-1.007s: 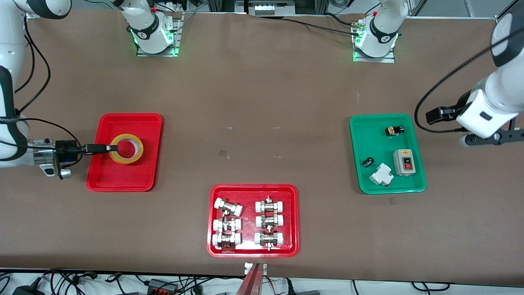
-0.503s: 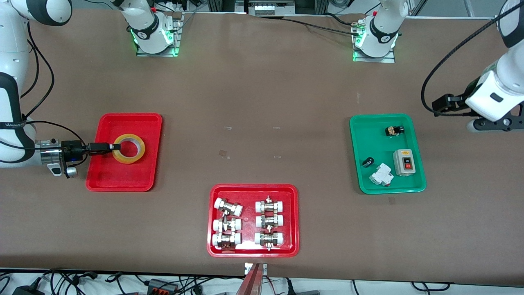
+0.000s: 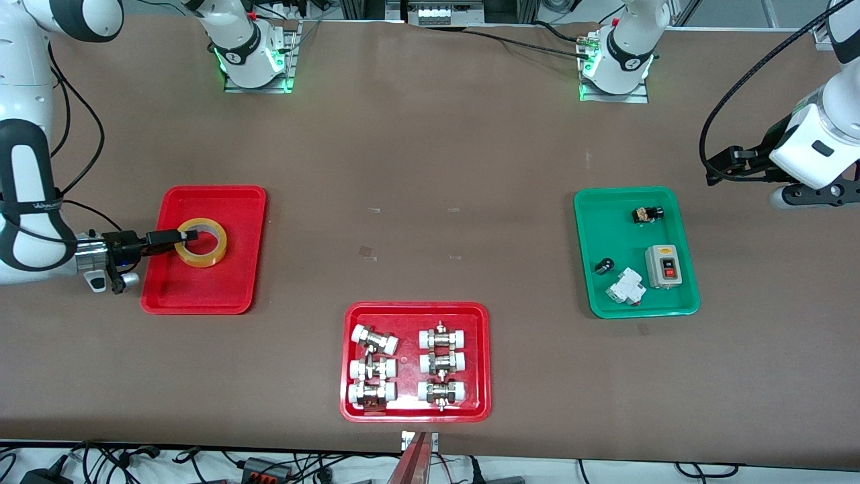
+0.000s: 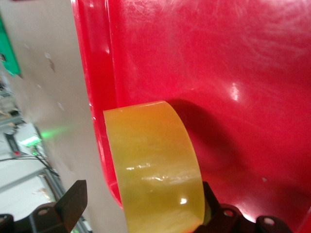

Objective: Left arm passes tape to right arm into tray
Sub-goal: 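Lower the tape into the empty red tray and open the right gripper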

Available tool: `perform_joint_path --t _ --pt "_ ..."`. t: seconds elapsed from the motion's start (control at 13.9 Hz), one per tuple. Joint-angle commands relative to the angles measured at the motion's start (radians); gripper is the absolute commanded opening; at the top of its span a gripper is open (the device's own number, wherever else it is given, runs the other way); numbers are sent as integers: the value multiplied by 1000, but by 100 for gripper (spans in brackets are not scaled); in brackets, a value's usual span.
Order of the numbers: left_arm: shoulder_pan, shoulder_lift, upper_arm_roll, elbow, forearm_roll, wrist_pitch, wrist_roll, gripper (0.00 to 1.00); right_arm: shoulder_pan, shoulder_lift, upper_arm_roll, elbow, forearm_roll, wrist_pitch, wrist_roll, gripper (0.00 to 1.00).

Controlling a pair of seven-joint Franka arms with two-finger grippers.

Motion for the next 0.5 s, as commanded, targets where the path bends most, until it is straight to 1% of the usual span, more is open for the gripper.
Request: perform_joint_path --t 0.0,0.22,0.29,0.43 --pt "-3 -20 9 -6 -18 30 4 100 48 -56 0 -6 -94 40 1 100" --pt "3 -20 14 -11 -20 35 6 100 101 -113 0 -12 -235 98 2 100" --pt "5 -20 14 -11 -20 29 6 100 110 -127 0 -16 -258 100 2 100" --pt "11 -20 16 -9 -21 30 7 100 108 -148 -4 -15 -269 95 4 100"
